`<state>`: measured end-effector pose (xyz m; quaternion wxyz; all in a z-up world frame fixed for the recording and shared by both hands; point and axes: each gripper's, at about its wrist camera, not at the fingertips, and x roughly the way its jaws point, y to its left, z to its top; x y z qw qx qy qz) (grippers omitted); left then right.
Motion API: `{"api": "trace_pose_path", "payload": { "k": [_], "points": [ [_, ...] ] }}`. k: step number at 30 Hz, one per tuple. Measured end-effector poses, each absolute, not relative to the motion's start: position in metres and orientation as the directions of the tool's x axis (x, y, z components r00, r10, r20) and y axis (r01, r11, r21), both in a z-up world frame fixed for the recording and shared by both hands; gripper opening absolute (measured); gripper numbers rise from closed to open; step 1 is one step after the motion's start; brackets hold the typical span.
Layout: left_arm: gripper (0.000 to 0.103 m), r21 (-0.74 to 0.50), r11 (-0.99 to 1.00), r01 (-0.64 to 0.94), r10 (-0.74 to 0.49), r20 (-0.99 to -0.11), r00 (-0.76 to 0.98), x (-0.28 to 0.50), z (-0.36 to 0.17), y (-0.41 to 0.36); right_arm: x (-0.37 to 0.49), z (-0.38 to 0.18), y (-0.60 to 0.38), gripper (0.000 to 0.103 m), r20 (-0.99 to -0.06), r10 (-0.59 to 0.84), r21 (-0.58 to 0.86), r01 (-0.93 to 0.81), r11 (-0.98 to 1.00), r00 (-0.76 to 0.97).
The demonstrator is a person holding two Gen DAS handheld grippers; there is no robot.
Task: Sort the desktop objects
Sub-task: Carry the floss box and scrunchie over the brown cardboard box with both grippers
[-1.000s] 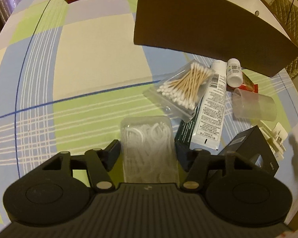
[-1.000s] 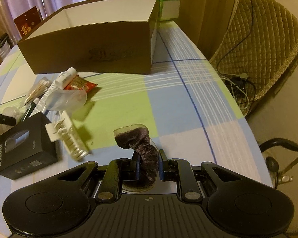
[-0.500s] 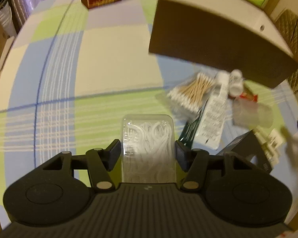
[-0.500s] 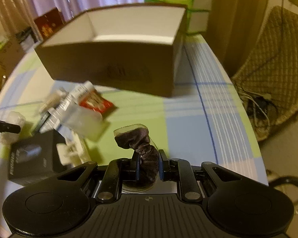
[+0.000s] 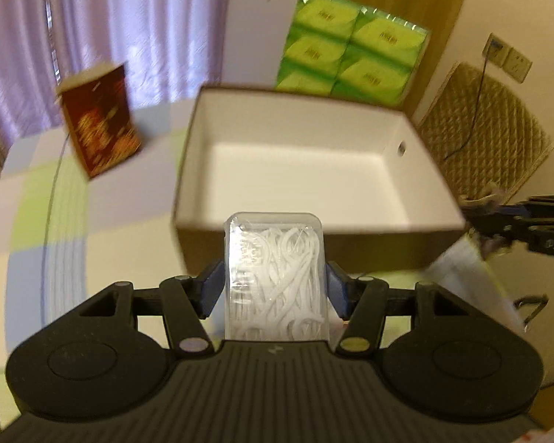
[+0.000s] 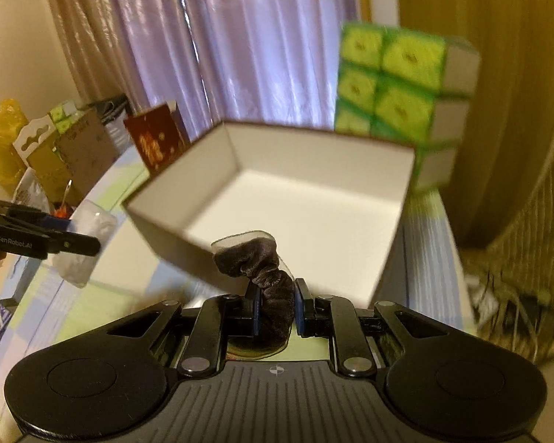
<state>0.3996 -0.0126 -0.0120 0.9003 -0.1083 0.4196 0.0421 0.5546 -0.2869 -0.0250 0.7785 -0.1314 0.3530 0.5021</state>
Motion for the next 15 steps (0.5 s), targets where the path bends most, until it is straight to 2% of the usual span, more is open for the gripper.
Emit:
{"api": "trace_pose_path", "payload": {
  "k": [6, 15],
  "points": [
    [0.054, -0.216, 0.963, -0.162, -0.059, -0.753, 0.655, 0.468, -0.006, -0.022, 0.595, -0.025, -0.243, 0.014, -0.683, 0.688, 0.160, -0.869, 0.468, 0.244],
    [0.054, -0.222, 0.947, -0.233, -0.060, -0.833, 0.551, 0.547, -0.053, -0.027, 0.634, -0.078, -0.190, 0.014, -0.794, 0.572, 0.152, -0.844, 0.515, 0.207]
  ]
}}
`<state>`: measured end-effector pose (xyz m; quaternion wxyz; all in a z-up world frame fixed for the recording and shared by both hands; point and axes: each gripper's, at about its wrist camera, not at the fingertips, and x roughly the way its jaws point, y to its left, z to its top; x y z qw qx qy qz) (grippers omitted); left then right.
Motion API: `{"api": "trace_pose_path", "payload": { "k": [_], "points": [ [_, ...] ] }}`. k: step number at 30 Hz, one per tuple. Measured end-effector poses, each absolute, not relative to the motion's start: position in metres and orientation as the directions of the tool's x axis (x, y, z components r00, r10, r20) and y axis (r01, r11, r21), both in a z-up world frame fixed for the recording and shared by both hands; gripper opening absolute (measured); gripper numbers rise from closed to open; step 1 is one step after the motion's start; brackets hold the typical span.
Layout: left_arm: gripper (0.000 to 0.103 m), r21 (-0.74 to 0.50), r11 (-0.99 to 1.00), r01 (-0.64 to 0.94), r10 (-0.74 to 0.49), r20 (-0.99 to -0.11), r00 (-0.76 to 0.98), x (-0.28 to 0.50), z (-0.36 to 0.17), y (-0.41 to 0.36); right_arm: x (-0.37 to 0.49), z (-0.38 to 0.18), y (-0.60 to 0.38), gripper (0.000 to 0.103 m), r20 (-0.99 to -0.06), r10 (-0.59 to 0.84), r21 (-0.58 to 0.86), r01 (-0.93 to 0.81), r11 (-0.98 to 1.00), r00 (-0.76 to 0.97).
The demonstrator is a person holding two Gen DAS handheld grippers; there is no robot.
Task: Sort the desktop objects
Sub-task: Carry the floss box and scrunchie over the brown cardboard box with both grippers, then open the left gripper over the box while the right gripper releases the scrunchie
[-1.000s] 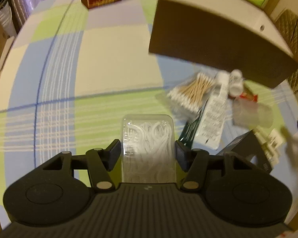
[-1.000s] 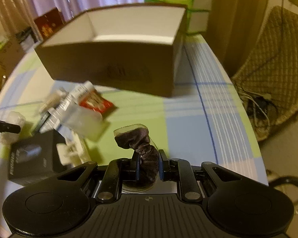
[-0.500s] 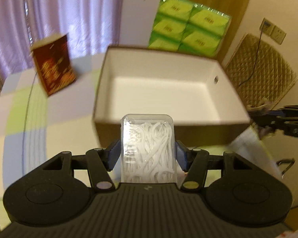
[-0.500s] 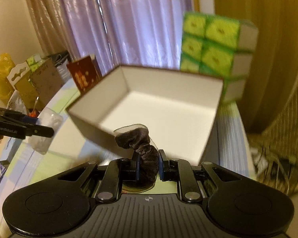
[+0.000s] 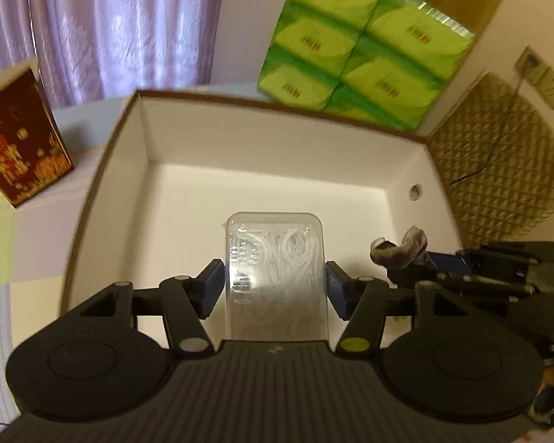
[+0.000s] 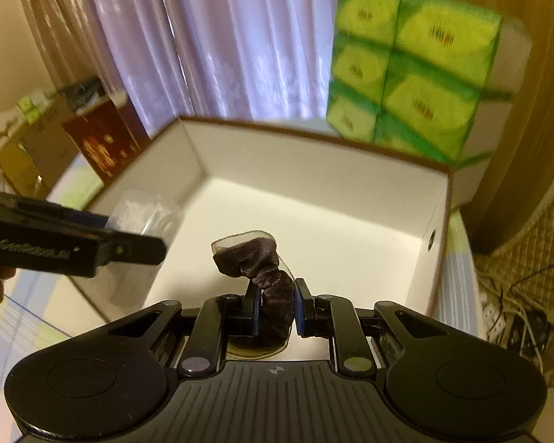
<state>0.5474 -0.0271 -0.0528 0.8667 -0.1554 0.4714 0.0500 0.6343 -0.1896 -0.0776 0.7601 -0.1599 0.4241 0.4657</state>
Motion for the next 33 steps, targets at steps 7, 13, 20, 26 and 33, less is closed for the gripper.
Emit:
{"api": "trace_pose_path", "payload": {
  "k": [7, 13, 20, 26, 33],
  "points": [
    [0.054, -0.222, 0.934, -0.279, -0.078, -0.890, 0.449, 0.568, -0.096, -0.024, 0.644, -0.105, -0.183, 0.015, -0.836, 0.522, 0.165, -0.831, 0.531, 0.167],
    [0.053, -0.205, 0.935, -0.291, -0.071, -0.908, 0.413, 0.573, -0.108, -0.025, 0.648, -0.114, -0.180, 0.014, -0.854, 0.498, 0.175, -0.821, 0.544, 0.148],
    [0.059, -0.182, 0.943, -0.279, -0.052, -0.908, 0.415, 0.571, -0.103, -0.022, 0.646, -0.118, -0.178, 0.015, -0.863, 0.490, 0.193, -0.816, 0.545, 0.124],
    [0.063, -0.153, 0.950, -0.272, -0.027, -0.909, 0.416, 0.564, -0.099, -0.018, 0.644, -0.117, -0.172, 0.015, -0.862, 0.492, 0.195, -0.815, 0.545, 0.123],
    [0.080, -0.096, 0.961, -0.258, 0.019, -0.912, 0.411, 0.556, -0.094, -0.017, 0.636, -0.113, -0.171, 0.082, -0.851, 0.499, 0.139, -0.848, 0.512, 0.162]
  ]
}}
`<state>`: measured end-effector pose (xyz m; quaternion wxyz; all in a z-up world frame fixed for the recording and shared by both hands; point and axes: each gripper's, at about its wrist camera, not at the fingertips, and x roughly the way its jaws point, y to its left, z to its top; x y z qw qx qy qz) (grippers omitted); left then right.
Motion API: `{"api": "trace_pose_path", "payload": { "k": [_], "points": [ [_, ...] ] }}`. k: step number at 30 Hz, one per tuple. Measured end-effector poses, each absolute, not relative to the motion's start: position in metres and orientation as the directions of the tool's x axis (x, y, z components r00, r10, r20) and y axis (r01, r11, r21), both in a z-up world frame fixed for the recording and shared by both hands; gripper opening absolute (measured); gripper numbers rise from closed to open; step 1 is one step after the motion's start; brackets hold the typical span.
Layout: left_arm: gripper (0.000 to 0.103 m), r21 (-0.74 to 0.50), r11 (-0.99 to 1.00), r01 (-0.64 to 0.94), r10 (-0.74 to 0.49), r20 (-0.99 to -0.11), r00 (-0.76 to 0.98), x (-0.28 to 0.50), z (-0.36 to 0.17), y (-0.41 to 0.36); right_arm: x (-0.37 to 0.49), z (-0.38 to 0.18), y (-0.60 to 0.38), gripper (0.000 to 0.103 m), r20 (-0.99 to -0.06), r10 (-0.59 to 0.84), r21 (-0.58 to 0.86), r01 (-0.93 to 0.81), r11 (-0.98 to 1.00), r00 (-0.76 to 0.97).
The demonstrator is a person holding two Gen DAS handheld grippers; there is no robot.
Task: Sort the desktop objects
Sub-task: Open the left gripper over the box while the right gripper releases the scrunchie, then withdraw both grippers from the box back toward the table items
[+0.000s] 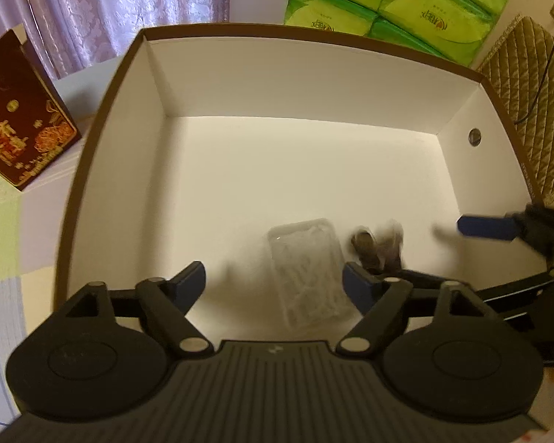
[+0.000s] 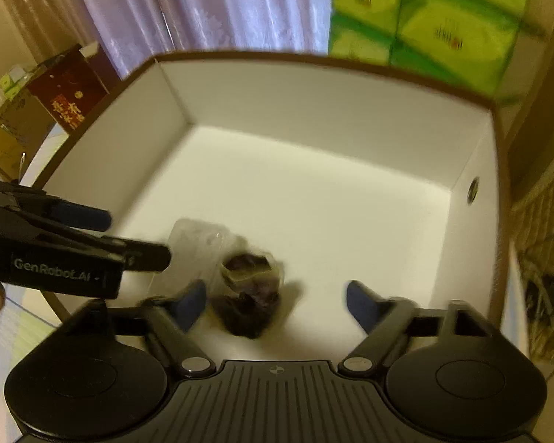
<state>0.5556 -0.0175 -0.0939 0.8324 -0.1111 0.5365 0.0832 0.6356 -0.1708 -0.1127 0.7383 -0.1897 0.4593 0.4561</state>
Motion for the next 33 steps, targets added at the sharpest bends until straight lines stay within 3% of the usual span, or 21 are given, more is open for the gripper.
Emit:
{"api": "trace_pose_path", "payload": {
  "k": [10, 20, 33],
  "points": [
    [0.090, -0.010, 0.971, -0.238, 0.092, -0.906, 0.414, 0.540, -0.080, -0.020, 0.625, -0.098, -0.176, 0.101, -0.852, 0.491, 0.077, -0.883, 0.464, 0.184],
    [0.099, 0.034, 0.966, -0.257, 0.141, -0.901, 0.411, 0.526, -0.065, -0.024, 0.617, -0.082, -0.187, 0.101, -0.843, 0.486, 0.033, -0.879, 0.475, 0.231],
    [0.099, 0.045, 0.970, -0.240, 0.153, -0.878, 0.454, 0.495, -0.034, -0.041, 0.592, -0.052, -0.218, 0.101, -0.811, 0.501, 0.011, -0.849, 0.528, 0.301]
  ]
}}
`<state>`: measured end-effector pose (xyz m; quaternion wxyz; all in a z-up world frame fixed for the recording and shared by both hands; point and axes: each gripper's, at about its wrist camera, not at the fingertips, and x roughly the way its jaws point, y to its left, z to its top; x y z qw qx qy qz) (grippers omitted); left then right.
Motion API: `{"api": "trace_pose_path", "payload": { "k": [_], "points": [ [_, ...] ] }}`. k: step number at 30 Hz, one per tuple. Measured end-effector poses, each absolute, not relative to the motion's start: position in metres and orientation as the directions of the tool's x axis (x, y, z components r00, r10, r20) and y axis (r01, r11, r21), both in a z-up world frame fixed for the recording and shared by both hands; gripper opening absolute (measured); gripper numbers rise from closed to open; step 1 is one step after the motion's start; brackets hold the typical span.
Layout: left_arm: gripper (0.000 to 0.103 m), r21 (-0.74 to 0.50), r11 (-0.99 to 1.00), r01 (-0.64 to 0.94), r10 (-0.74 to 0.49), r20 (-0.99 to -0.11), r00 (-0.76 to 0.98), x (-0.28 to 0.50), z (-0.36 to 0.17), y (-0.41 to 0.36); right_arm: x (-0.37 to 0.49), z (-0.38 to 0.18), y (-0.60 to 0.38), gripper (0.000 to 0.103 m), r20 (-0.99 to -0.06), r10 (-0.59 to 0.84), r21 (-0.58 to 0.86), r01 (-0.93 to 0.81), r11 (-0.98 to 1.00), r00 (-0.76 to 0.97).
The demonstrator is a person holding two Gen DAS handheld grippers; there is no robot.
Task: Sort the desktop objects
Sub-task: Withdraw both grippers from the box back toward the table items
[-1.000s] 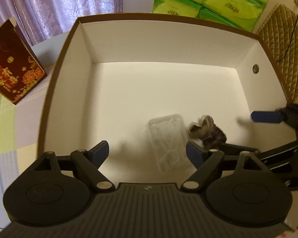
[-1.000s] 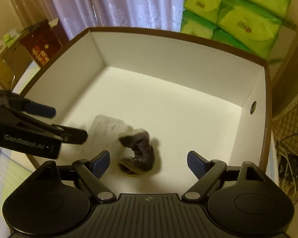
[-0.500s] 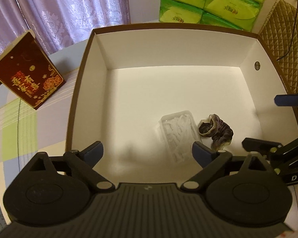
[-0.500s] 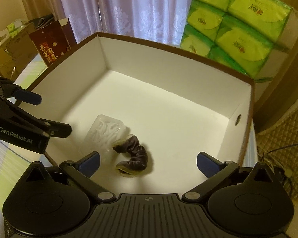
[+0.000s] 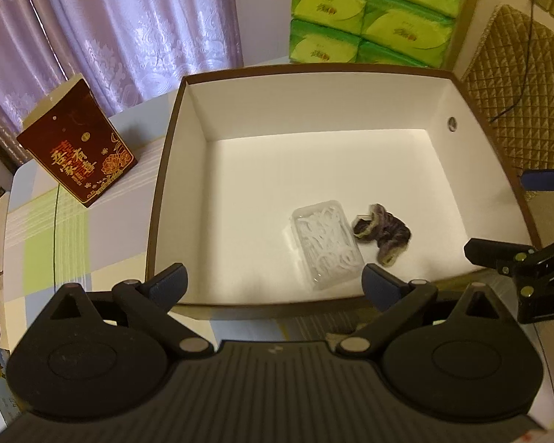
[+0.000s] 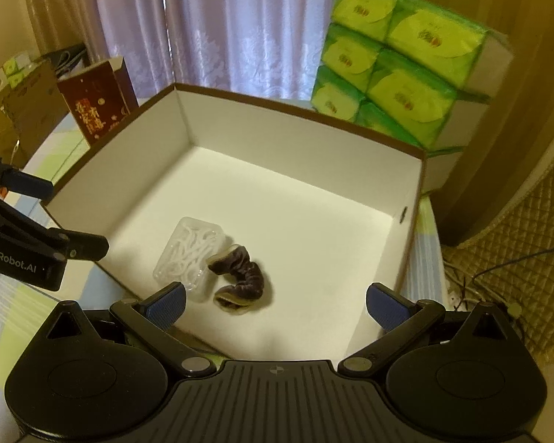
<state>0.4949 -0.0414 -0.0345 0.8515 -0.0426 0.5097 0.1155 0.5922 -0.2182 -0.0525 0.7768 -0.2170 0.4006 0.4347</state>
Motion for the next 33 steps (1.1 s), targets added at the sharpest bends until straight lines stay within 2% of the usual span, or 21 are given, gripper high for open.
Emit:
{"api": "trace_pose_path", "payload": {
  "k": [18, 27, 33],
  "points": [
    [0.099, 0.029, 0.977, -0.210, 0.146, -0.809, 0.570, 0.425, 0.026, -0.061, 0.539, -0.002, -0.264, 0.101, -0.717, 0.568, 0.038, -0.792, 0.609, 0.403],
    [0.099, 0.061, 0.972, -0.228, 0.191, -0.771, 0.608, 0.369, 0.036, -0.063, 0.504, -0.001, -0.286, 0.101, -0.690, 0.575, 0.042, -0.768, 0.639, 0.440],
    [0.099, 0.025, 0.960, -0.280, 0.202, -0.754, 0.625, 0.338, 0.039, -0.058, 0.481, 0.001, -0.301, 0.101, -0.665, 0.606, 0.081, -0.764, 0.640, 0.437]
  ]
}}
